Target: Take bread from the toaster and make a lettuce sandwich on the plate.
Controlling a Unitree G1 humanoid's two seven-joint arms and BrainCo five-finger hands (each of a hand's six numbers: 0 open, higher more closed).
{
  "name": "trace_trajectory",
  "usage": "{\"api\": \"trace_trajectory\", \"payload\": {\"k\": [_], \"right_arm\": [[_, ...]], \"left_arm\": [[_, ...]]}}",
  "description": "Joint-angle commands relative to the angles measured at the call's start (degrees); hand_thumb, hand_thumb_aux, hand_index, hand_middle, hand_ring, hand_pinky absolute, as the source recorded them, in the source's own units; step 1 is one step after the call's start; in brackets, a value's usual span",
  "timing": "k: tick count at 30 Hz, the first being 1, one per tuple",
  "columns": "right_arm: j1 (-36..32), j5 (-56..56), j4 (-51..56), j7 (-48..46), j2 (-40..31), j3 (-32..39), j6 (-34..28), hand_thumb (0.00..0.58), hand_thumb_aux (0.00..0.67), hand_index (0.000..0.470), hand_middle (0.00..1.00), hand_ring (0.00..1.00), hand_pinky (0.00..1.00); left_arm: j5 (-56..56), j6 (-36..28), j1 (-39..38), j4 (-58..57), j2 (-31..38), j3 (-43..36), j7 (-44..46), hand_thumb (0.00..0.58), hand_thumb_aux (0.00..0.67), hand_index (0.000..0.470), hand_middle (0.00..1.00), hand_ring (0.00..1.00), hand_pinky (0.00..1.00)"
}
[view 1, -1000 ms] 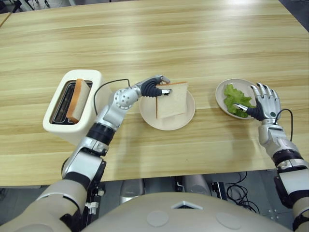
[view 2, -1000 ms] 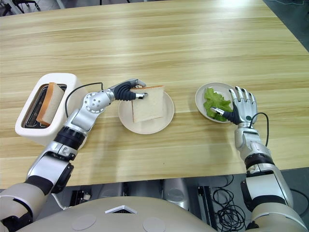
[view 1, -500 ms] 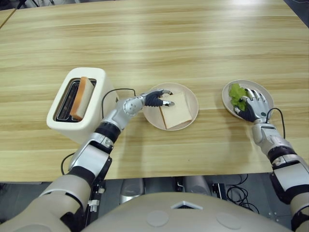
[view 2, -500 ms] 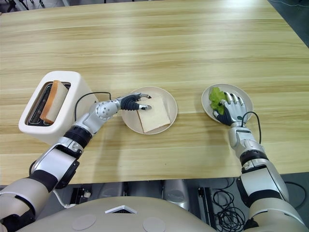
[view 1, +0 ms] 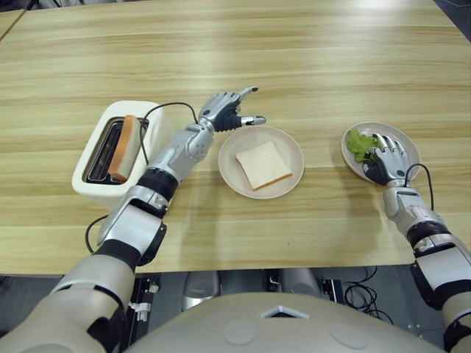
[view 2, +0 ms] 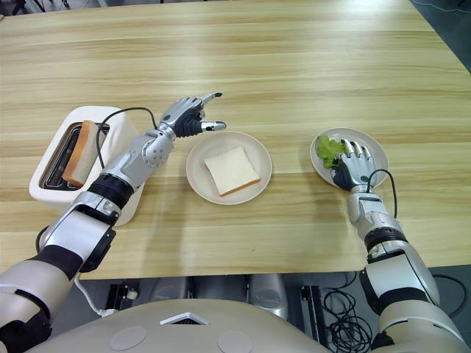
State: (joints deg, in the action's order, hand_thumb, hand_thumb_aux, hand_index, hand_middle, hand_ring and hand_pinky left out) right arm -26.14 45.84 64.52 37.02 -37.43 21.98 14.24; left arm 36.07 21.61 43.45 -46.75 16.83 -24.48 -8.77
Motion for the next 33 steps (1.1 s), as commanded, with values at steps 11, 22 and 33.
{"api": "trace_trajectory", "payload": {"k": [11,22,33], "right_arm": [[5.2,-11.1,-21.4,3.0,-0.1,-7.4,16.7,0.58,0.67,0.46,1.0,1.0,1.0],[3.5,-12.1,-37.9,-7.1,7.6,-6.8,21.2,0.58,0.67,0.46,1.0,1.0,1.0],[-7.3,-2.1,-19.9,-4.8,17.2,2.4,24.5,0.58,0.67,0.46,1.0,1.0,1.0]], "left_arm": [[-3.6,-1.8,-10.1,23.1,5.5,7.7,0.8,0.0,0.0,0.0,1.0,1.0,1.0],[-5.9,-12.6,-28.4,65.6,11.9,25.5,8.6,0.0,0.0,0.0,1.0,1.0,1.0],[-6.1,-21.5,-39.7,81.8,16.7,50.3,14.1,0.0,0.0,0.0,1.0,1.0,1.0]]}}
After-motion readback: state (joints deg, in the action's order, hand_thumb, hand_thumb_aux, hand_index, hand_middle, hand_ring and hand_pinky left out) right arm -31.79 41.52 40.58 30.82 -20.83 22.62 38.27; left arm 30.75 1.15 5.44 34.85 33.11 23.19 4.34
